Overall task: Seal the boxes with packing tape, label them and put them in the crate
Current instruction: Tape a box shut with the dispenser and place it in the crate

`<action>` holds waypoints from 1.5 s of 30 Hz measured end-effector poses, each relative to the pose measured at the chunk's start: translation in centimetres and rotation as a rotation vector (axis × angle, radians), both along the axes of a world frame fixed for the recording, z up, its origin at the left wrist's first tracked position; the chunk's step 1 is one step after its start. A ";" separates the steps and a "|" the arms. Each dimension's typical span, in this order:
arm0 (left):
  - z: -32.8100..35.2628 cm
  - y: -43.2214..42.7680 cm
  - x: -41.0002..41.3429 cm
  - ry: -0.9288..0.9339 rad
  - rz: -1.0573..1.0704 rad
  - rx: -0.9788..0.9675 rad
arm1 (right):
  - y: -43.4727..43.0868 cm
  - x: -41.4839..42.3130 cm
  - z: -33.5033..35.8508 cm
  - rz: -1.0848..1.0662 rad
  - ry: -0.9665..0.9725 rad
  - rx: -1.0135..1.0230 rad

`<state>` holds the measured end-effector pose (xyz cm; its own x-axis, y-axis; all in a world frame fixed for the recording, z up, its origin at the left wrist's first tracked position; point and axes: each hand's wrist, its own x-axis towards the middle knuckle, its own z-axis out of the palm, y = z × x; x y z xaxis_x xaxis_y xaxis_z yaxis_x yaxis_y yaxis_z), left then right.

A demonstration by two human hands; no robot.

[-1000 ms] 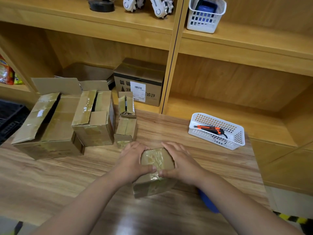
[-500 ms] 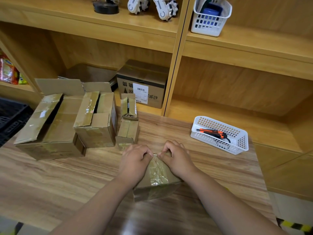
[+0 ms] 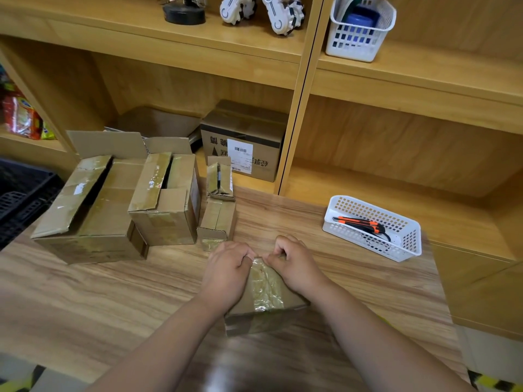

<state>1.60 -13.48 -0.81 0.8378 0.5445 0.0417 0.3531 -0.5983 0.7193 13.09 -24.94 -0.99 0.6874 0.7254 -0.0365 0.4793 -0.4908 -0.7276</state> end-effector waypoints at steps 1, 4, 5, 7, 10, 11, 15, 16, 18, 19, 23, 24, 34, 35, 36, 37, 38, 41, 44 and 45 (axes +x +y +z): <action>0.0 0.0 0.0 -0.001 0.003 -0.009 | 0.0 0.1 0.0 0.001 0.001 -0.001; 0.0 -0.1 -0.1 -0.012 0.015 -0.056 | -0.1 -0.1 0.2 -0.006 -0.002 -0.029; 0.0 -0.1 -0.1 -0.014 0.017 -0.068 | 0.0 -0.2 0.3 -0.025 -0.016 -0.052; 0.0 -0.2 -0.2 -0.007 0.022 -0.090 | 0.0 -0.6 0.6 -0.062 -0.078 -0.106; 0.3 -0.2 -0.3 0.009 0.024 -0.095 | 0.2 -0.8 0.7 -0.040 -0.124 -0.115; 0.4 -0.3 -0.4 0.012 0.018 -0.076 | 0.2 -0.7 0.6 -0.029 -0.107 -0.100; 0.6 -0.5 -0.5 0.006 0.012 -0.057 | 0.0 -0.3 0.3 -0.020 0.033 0.018; 0.5 -0.5 -0.5 0.008 0.011 -0.057 | -0.2 -0.4 0.5 -0.008 0.068 0.042; 0.5 -0.6 -0.7 0.007 0.007 -0.047 | -0.7 -0.4 0.8 0.046 0.069 0.005; 0.5 -0.7 -0.8 0.005 0.005 -0.038 | -1.0 -0.5 0.9 0.076 0.036 -0.056; 0.7 -0.7 -0.8 0.013 0.020 -0.026 | -2.6 -0.4 1.7 0.298 -0.107 -0.335; 0.7 -0.7 -0.8 0.015 0.023 -0.025 | -2.9 -0.5 1.8 0.332 -0.123 -0.354; 0.7 -1.2 -1.2 -0.018 0.020 -0.010 | -2.3 -2.0 1.4 0.076 -0.083 -0.167; 0.7 -1.3 -1.2 -0.024 0.024 -0.023 | -2.2 -2.1 1.2 0.040 -0.049 -0.126; 0.6 -1.3 -1.2 -0.030 0.031 -0.039 | -2.0 -2.1 1.1 0.013 -0.016 -0.097; 0.6 -1.4 -1.2 -0.039 0.039 -0.058 | -1.9 -2.1 0.9 -0.006 0.008 -0.073; 0.6 -1.4 -1.2 -0.048 0.049 -0.075 | -1.8 -2.0 0.7 -0.020 0.024 -0.055; 0.5 -1.7 -1.5 -0.067 0.088 -0.135 | -1.5 -2.1 0.3 -0.072 0.031 0.027; 0.7 -2.0 -2.0 -0.088 0.259 -0.184 | -1.6 -2.2 0.1 -0.125 0.073 0.096; 0.7 -2.1 -2.2 -0.068 0.324 -0.179 | -1.7 -2.2 0.2 -0.155 0.112 0.121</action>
<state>-0.60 -15.53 -0.10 0.6192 0.7847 -0.0280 0.4512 -0.3264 0.8306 10.87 -26.67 -0.84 0.7875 0.6151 -0.0380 0.3176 -0.4580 -0.8303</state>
